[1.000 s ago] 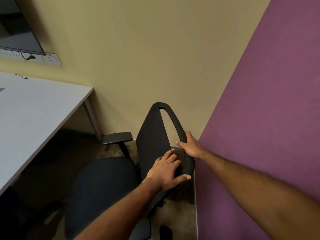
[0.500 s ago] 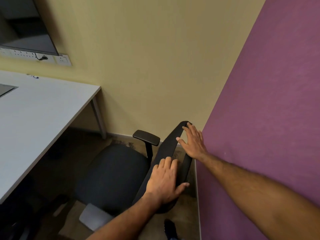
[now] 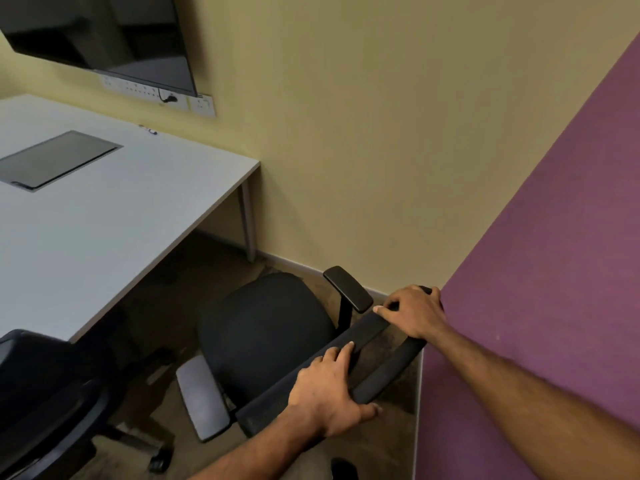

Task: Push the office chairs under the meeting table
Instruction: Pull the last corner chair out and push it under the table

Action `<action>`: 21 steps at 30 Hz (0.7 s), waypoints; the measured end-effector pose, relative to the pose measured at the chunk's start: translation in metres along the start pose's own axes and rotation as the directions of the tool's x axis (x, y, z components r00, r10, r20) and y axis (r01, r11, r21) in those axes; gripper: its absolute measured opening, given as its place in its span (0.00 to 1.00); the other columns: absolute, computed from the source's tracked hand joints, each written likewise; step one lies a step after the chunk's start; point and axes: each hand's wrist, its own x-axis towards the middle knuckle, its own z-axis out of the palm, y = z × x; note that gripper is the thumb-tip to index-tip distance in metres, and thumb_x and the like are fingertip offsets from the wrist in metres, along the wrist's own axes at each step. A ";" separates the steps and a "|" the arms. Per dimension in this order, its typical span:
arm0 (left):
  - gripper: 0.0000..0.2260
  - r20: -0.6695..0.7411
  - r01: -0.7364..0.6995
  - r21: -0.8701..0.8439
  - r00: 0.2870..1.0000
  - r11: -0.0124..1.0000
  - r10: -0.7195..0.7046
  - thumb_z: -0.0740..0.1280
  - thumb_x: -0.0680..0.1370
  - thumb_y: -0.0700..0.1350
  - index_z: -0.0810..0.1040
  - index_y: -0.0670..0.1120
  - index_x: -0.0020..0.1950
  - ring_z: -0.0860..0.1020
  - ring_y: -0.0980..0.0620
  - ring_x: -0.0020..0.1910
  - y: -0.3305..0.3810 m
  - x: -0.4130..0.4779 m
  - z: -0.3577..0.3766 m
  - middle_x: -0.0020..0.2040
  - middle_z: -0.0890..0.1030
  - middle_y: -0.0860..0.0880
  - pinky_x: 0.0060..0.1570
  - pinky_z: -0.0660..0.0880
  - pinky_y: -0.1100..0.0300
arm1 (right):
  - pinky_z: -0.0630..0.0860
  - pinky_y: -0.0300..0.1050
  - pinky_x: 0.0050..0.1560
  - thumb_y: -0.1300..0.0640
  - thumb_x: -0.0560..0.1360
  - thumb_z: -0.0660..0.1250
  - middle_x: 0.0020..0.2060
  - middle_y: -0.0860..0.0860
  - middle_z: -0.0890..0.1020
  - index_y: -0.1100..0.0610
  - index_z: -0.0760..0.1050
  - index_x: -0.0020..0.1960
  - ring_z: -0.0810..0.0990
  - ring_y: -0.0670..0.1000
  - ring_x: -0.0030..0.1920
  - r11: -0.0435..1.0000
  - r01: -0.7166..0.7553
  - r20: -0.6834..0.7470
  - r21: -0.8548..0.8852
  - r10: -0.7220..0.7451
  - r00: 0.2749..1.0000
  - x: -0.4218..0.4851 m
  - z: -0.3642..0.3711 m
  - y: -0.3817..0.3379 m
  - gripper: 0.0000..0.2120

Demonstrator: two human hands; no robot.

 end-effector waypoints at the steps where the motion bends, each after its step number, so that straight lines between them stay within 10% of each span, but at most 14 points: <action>1: 0.52 -0.002 0.000 -0.016 1.000 1.000 0.000 0.64 0.64 0.76 0.48 0.57 0.80 0.68 0.46 0.72 -0.001 0.001 -0.001 0.77 0.63 0.52 0.68 0.69 0.46 | 0.57 0.63 0.66 0.29 0.73 0.61 0.50 0.42 0.84 0.41 0.84 0.45 0.75 0.48 0.60 1.000 0.002 -0.003 0.003 -0.002 1.000 0.002 0.000 0.000 0.20; 21: 0.50 -0.117 0.060 -0.049 0.991 0.997 -0.065 0.68 0.63 0.72 0.52 0.60 0.80 0.73 0.47 0.67 -0.028 0.053 -0.042 0.75 0.69 0.53 0.64 0.73 0.50 | 0.64 0.58 0.62 0.33 0.75 0.61 0.36 0.40 0.83 0.44 0.81 0.36 0.76 0.47 0.40 0.978 0.123 -0.141 0.168 -0.100 0.985 0.082 -0.009 -0.027 0.20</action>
